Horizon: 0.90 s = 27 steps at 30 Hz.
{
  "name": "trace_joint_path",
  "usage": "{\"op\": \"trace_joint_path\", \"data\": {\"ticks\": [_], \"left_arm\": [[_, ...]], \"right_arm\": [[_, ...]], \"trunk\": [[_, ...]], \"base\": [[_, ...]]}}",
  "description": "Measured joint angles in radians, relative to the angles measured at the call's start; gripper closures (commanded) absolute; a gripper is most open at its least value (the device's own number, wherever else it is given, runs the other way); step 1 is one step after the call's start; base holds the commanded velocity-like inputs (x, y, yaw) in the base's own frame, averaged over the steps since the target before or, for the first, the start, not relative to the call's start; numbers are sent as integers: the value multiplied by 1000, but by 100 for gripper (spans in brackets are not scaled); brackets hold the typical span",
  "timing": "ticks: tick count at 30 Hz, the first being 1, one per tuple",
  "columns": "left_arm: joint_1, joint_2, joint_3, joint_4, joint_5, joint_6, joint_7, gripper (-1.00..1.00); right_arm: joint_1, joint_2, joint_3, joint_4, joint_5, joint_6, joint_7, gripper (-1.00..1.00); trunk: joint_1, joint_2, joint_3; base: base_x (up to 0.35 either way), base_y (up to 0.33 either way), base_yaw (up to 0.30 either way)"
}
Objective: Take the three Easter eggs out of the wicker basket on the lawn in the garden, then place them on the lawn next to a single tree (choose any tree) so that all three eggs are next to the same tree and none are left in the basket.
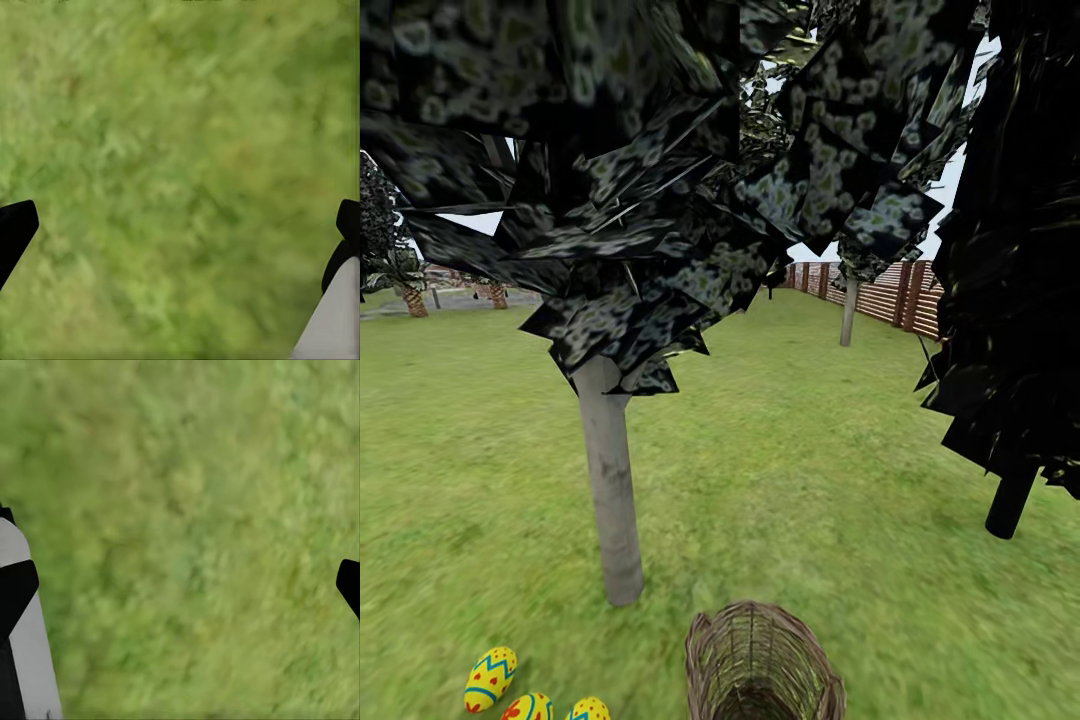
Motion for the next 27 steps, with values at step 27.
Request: {"op": "trace_joint_path", "data": {"ticks": [27], "left_arm": [[0, 0, -33, 0, 7, 0, -203, -100]], "right_arm": [[0, 0, 0, 0, 0, 0, 0, -100]], "trunk": [[-69, 126, 56]], "base": [[0, 0, 0]]}}
